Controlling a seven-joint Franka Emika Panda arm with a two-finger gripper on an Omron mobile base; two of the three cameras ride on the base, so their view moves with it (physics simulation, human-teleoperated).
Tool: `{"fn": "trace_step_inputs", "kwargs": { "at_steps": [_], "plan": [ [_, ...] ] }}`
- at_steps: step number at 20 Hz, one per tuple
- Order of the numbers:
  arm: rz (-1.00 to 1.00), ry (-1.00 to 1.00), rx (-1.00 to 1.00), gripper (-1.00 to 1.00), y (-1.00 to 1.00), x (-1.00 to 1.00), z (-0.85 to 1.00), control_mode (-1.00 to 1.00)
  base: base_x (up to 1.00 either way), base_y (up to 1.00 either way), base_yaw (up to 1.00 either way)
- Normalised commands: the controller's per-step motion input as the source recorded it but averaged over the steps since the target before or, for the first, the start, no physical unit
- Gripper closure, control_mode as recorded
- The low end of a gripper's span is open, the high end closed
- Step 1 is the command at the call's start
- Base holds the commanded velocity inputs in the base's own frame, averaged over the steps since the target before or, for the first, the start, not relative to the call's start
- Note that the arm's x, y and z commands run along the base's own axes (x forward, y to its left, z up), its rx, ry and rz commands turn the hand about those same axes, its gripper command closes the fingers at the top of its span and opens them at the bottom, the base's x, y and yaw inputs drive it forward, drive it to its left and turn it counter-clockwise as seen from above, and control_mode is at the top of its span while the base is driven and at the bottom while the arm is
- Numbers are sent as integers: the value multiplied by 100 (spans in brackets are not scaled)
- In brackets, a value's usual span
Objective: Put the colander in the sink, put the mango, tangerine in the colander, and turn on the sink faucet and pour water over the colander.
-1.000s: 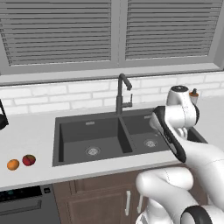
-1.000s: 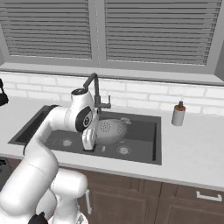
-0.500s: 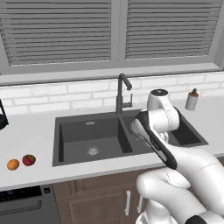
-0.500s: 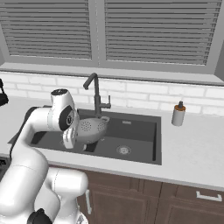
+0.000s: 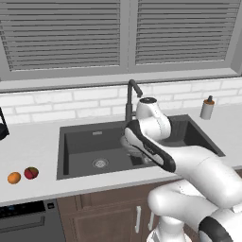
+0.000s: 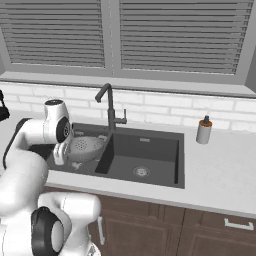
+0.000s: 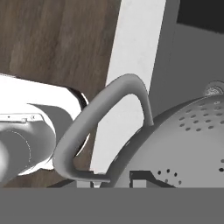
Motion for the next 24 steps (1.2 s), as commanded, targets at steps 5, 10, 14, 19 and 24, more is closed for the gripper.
{"fn": "trace_step_inputs", "kwargs": {
  "at_steps": [5, 10, 14, 19, 24],
  "plan": [
    [0, 12, 1, 100, 75, 54, 0, -100, 0, 0, 0],
    [-10, 5, 0, 100, 60, 74, -8, -100, 0, 0, 0],
    [-17, 0, 0, 100, 56, 66, -12, -100, 0, 0, 0],
    [-19, 0, 0, 100, 49, 50, -24, -100, 0, 0, 0],
    [-20, 1, 0, 100, 19, 33, -42, -100, 0, 0, 0]
  ]
}}
